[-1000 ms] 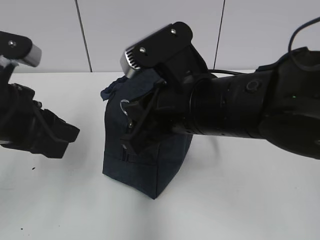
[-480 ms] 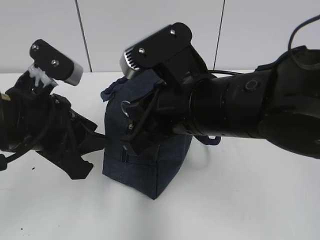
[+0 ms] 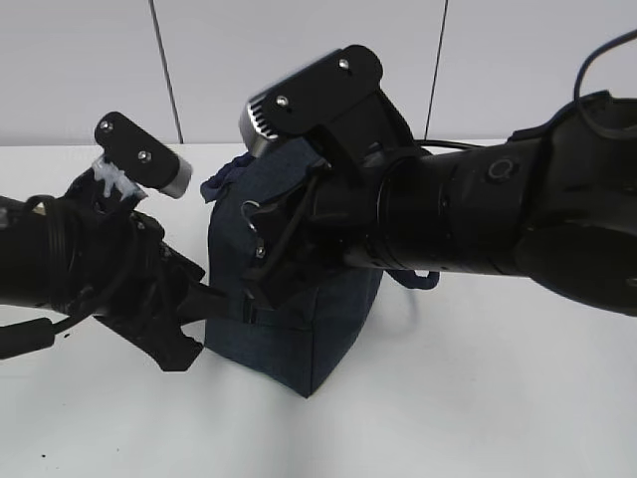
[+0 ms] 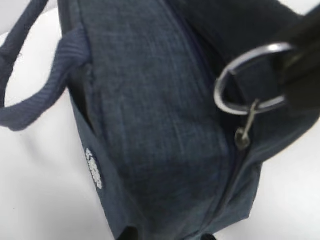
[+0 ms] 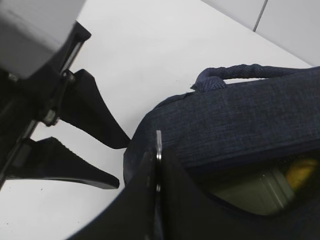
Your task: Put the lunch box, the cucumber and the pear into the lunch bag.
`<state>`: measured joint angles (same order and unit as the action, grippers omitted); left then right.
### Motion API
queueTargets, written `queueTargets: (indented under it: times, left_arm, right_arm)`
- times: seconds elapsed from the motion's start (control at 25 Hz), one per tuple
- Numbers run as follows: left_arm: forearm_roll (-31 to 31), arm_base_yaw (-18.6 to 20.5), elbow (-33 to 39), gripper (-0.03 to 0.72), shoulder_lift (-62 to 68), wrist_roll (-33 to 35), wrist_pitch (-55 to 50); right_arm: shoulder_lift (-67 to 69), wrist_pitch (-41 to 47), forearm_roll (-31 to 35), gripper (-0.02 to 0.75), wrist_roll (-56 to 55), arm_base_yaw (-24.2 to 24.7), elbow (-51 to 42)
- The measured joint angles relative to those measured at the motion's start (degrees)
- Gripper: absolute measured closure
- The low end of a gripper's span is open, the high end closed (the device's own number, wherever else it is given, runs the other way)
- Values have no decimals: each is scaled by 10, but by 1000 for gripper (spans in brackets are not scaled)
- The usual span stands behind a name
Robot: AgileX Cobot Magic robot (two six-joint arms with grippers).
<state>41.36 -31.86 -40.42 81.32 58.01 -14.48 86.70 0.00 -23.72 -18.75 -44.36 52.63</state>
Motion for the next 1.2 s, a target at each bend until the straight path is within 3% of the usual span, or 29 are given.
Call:
queueTargets:
  times: [0.24, 0.48, 0.88, 1.2]
  left_arm:
    - [10, -4, -47, 457, 34, 16, -16]
    - [17, -4, -63, 677, 68, 16, -46]
    - [42, -4, -65, 694, 68, 16, -76]
    - [43, -4, -50, 695, 50, 16, -81]
  right_arm:
    - [0, 0, 0, 732, 0, 0, 0]
    - [0, 9, 0, 732, 0, 0, 0]
    - [0, 43, -14, 732, -1, 7, 37]
    - [23, 84, -19, 732, -1, 50, 95]
